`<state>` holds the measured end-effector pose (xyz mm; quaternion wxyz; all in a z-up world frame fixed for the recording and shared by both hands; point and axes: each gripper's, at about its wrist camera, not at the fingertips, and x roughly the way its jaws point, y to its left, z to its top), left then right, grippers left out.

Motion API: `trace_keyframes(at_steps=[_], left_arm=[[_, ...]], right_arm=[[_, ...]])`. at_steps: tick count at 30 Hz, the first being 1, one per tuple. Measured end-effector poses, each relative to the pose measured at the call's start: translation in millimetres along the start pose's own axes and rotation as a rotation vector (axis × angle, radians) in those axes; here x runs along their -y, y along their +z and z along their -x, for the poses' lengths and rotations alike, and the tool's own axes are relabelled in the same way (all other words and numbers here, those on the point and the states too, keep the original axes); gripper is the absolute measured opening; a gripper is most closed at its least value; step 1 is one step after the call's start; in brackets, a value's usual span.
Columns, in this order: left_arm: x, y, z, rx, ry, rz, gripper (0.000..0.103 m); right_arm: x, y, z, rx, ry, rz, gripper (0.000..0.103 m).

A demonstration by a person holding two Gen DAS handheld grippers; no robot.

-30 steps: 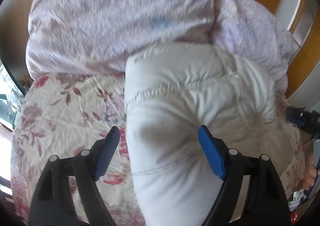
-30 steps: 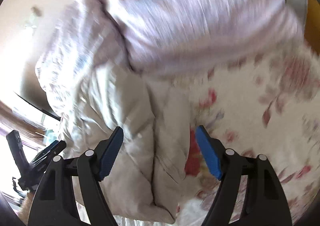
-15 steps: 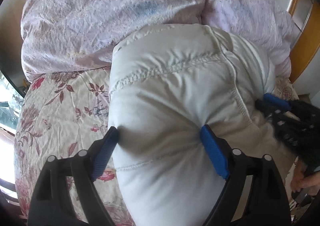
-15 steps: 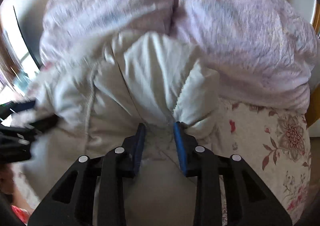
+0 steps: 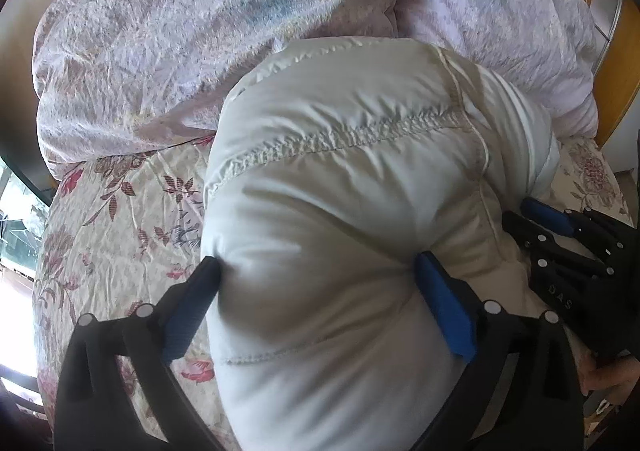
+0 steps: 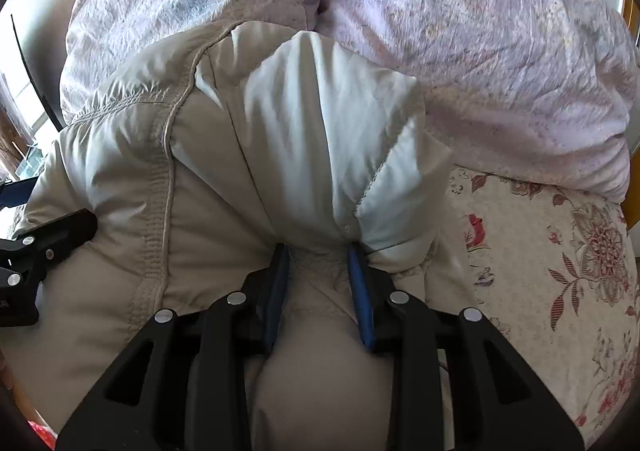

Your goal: Fold large clothes

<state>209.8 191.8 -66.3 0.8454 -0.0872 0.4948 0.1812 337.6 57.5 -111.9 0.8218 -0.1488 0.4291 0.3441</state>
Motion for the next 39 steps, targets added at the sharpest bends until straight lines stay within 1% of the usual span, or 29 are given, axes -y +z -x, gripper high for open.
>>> trace_keyframes(at_steps=[3,11,19,24,28,31,32,33,34,35,36,39], left_arm=[[0,2,-7,0.003,0.004,0.006,0.101],[0,2,-21,0.036,0.019,0.017,0.101],[-2,-6,-26,0.107,0.028,0.032,0.101],[0,-10,-29,0.137,0.039,0.043,0.101],[0,-7,-29,0.119,0.048,0.036,0.101],[-3,-7,-18,0.109,0.048,0.046,0.101],[-4,-8,-13,0.109,0.048,0.053,0.101],[-6,-10,-6,0.112,0.048,0.062,0.101],[-5,-12,1,0.117,0.046,0.065,0.1],[-7,-15,8,0.127,0.041,0.068,0.1],[-6,-16,16,0.137,0.033,0.071,0.1],[-6,-24,37,0.15,0.015,0.072,0.1]], right_arm=[[0,0,-3,0.006,0.005,0.002,0.031],[3,0,-7,0.029,0.009,-0.014,0.031],[2,-4,-8,0.098,-0.015,-0.009,0.032],[2,-9,-10,0.132,-0.035,-0.018,0.032],[-1,-8,-12,0.114,-0.043,-0.005,0.032],[0,-4,-1,0.077,-0.033,-0.008,0.033],[0,-4,4,0.074,-0.029,-0.012,0.035],[0,-5,12,0.077,-0.023,-0.012,0.041],[0,-8,24,0.093,-0.012,-0.01,0.044],[1,-12,33,0.107,-0.013,-0.013,0.051],[2,-14,39,0.117,-0.014,-0.019,0.053],[14,-27,59,0.138,0.015,-0.077,0.053]])
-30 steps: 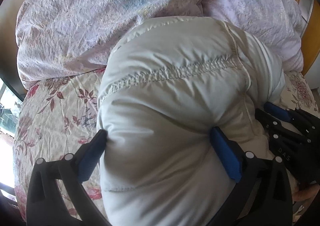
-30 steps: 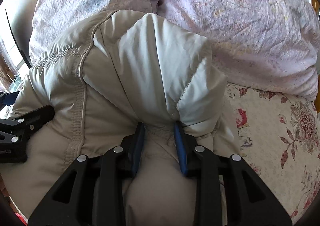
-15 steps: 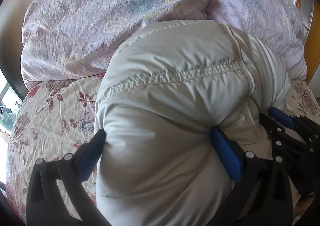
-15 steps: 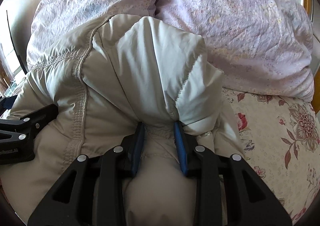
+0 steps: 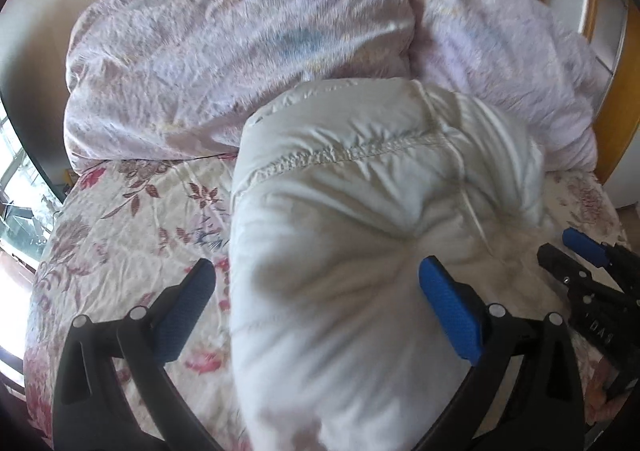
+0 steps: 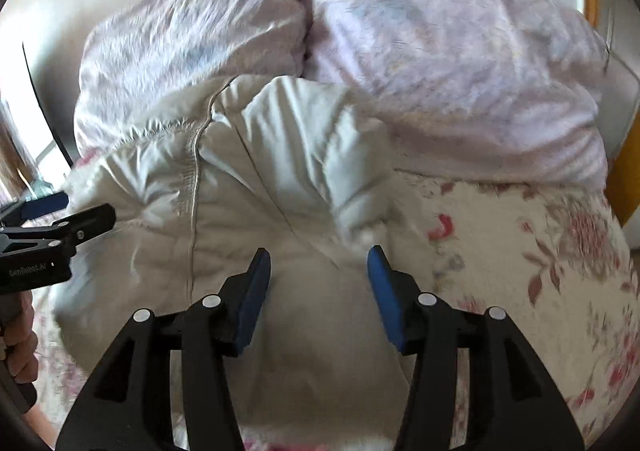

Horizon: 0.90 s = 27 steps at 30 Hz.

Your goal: Fold large clothes

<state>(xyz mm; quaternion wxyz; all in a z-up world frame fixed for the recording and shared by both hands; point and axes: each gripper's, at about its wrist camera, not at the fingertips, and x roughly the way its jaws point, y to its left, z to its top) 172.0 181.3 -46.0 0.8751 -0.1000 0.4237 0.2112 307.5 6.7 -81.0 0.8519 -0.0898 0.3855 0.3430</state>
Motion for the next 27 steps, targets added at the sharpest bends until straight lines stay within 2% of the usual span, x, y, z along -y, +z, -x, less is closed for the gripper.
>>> trace_keyframes(at_steps=[4,9,17,22,25,27], left_arm=[[6,-10,3,-0.045,-0.019,-0.009,0.101],[14,-16,-7,-0.082,-0.024,-0.005,0.101],[20,-15,-9,-0.08,0.014,-0.043,0.101],[16,-14,-2,-0.081,0.015,-0.03,0.101],[12,-14,7,-0.069,0.014,-0.012,0.101],[8,-16,16,-0.058,0.019,-0.004,0.101]], right_arm=[[9,-16,7,-0.028,0.011,-0.026,0.053],[6,-24,-14,-0.09,-0.008,-0.023,0.052],[7,-27,-21,-0.11,-0.018,-0.025,0.054],[7,-22,-9,-0.109,-0.039,-0.028,0.061],[6,-16,2,-0.115,-0.055,-0.043,0.07],[5,-13,13,-0.11,-0.068,-0.046,0.083]])
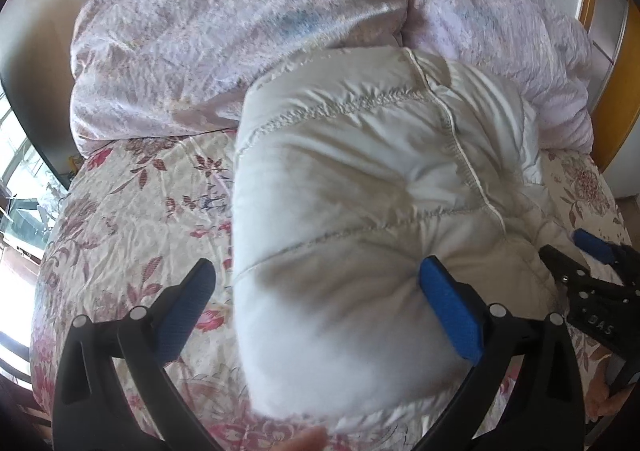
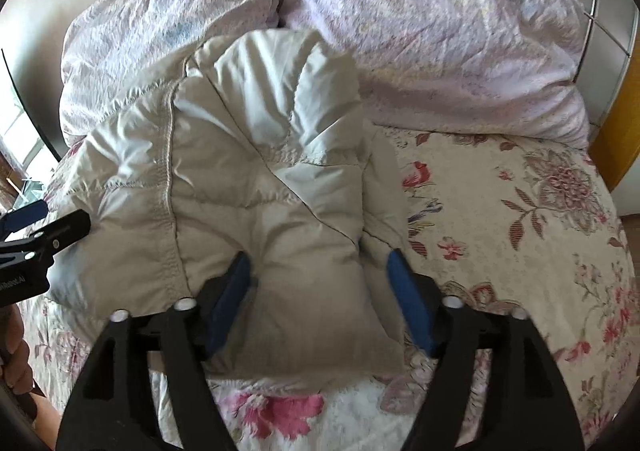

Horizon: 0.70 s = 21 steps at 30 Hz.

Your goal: Fold large clothes

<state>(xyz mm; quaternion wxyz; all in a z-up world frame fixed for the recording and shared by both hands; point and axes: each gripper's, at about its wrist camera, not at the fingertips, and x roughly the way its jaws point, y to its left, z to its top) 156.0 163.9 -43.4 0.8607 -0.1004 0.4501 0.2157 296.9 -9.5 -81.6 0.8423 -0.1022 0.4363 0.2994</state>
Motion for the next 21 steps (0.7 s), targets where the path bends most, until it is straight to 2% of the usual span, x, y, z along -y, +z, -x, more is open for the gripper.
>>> trace_keyframes(at_steps=[5,9,11,13,21], left_arm=[[-13,-7,24,-0.002,0.0,0.023,0.101],[-23,-16,47,-0.003,-0.003,0.051,0.101],[-27,-22,62,0.007,-0.008,0.061,0.101],[-29,-28,78,0.017,-0.008,0.063,0.101],[-21,-49,120,-0.002,-0.034,0.05,0.101]], right_arm=[[-6,-2,29,0.02,-0.015,0.014,0.097],[-14,-11,50,-0.014,-0.041,0.031,0.102],[-17,-15,58,-0.063,-0.053,0.023,0.102],[-19,-20,68,-0.087,-0.023,0.007,0.102],[-26,-42,101,-0.141,0.058,-0.032,0.102]])
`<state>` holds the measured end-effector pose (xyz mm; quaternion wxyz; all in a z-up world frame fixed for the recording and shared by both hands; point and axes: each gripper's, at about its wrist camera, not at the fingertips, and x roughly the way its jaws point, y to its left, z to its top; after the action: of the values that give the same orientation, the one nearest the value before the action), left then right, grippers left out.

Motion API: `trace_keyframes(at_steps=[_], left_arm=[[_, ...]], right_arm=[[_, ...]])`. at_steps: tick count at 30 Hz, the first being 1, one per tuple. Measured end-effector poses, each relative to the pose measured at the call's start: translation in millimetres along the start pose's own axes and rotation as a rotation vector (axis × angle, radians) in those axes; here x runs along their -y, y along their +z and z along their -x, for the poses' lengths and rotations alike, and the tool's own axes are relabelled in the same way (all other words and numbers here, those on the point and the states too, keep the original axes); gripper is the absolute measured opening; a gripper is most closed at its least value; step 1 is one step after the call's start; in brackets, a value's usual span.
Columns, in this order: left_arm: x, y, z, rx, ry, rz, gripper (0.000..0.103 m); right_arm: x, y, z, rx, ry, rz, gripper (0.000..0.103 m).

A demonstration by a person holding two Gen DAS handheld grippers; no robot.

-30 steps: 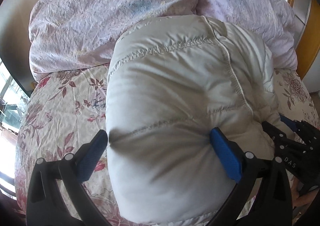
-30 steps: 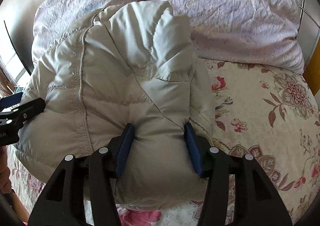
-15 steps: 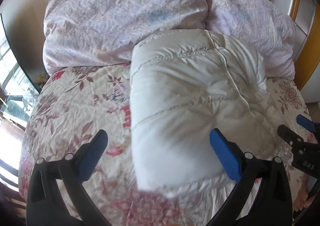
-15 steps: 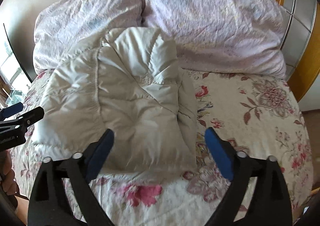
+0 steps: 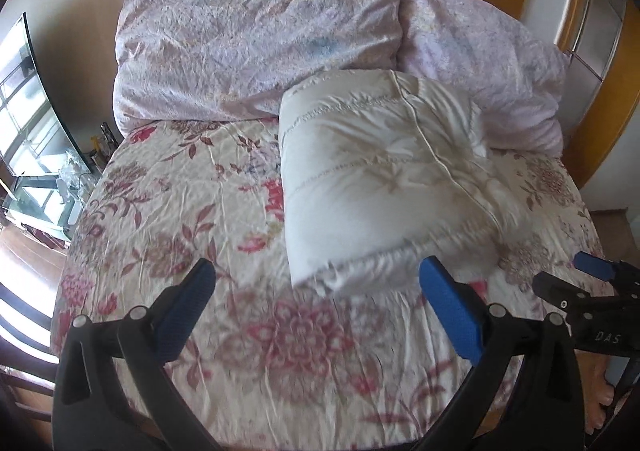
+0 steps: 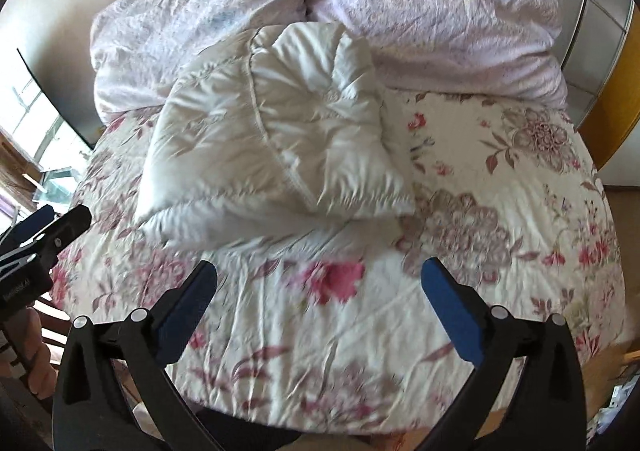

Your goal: Fold large clothes

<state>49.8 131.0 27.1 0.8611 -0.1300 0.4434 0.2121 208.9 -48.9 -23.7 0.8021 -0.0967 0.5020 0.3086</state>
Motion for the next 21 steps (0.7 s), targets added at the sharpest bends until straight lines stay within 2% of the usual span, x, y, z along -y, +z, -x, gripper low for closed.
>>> trace_keyframes(at_steps=[11,21], left_arm=[[7,-21,25,-0.036,-0.033,0.013,0.101],[26,-37,39,-0.059,-0.072,-0.006,0.101]], right_arm=[[3,-18,26,-0.035,0.013,0.027,0.102],[14,-29,38,-0.071,0.069,0.018,0.102]])
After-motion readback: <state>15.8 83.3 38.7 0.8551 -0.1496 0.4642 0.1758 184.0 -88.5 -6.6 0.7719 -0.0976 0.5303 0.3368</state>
